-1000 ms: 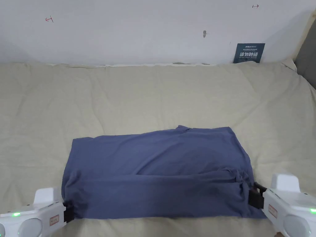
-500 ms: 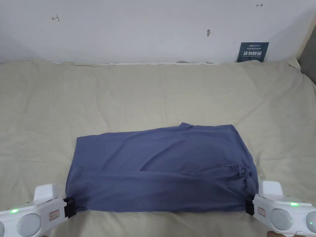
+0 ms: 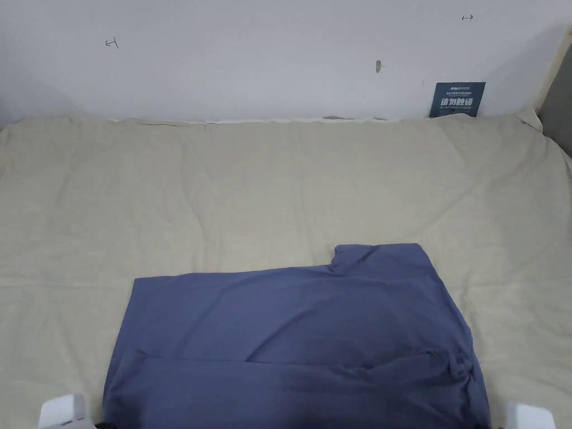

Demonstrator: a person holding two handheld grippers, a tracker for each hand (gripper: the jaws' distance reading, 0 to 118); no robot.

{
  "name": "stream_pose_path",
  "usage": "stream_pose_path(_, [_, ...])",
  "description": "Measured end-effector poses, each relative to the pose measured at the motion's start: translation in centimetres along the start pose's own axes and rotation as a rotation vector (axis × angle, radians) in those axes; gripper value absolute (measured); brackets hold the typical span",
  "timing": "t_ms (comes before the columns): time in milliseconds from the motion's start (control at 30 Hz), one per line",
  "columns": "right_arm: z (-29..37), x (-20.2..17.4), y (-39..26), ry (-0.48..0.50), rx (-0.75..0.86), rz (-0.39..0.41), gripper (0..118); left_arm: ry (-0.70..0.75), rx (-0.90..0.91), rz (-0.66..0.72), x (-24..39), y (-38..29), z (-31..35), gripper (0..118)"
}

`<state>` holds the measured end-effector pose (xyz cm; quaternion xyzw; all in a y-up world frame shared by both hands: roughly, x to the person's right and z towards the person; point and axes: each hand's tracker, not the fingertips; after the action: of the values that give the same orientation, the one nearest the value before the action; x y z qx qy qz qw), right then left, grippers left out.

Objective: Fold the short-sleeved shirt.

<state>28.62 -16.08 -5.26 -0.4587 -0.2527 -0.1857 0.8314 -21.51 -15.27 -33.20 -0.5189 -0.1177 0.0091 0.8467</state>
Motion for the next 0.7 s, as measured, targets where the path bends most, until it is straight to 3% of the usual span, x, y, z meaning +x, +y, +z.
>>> stream_pose_path(133, [-0.9,-0.2,-1.0,-0.006,0.016,-0.035,10,0.041,0.002,-0.036,0.9,-0.6,-0.6,9])
stream_pose_path(200, [-0.5,-0.6,-0.3,-0.023,0.001,-0.02,22,0.072,-0.007,-0.072,1.7,0.0,-0.3,22])
stream_pose_path(233, [0.1,-1.0,0.3,-0.033,-0.001,-0.012,35,0.077,-0.007,-0.085,2.0,0.2,-0.1,33])
stream_pose_path(267, [0.6,-1.2,0.7,-0.038,0.003,-0.004,48,0.077,-0.001,-0.088,2.1,0.4,0.2,52])
stream_pose_path(300, [1.4,-1.4,1.3,-0.031,0.032,0.01,68,0.067,0.021,-0.082,2.3,0.7,0.9,83])
stream_pose_path(333, [2.4,-1.7,2.0,-0.019,0.084,0.018,81,0.038,0.063,-0.069,2.7,1.1,1.7,105])
stream_pose_path(367, [3.1,-2.1,2.7,-0.017,0.129,0.028,95,0.013,0.113,-0.059,3.2,1.5,2.7,117])
stream_pose_path(400, [4.1,-2.5,3.5,-0.018,0.172,0.035,107,-0.011,0.178,-0.047,3.8,1.8,3.8,118])
stream_pose_path(533, [8.9,-4.8,7.1,0.016,0.392,0.06,107,-0.133,0.381,-0.056,6.8,4.2,8.5,117])
stream_pose_path(700, [13.3,-7.6,10.0,0.005,0.635,0.119,108,-0.144,0.636,-0.105,11.0,6.2,12.7,116])
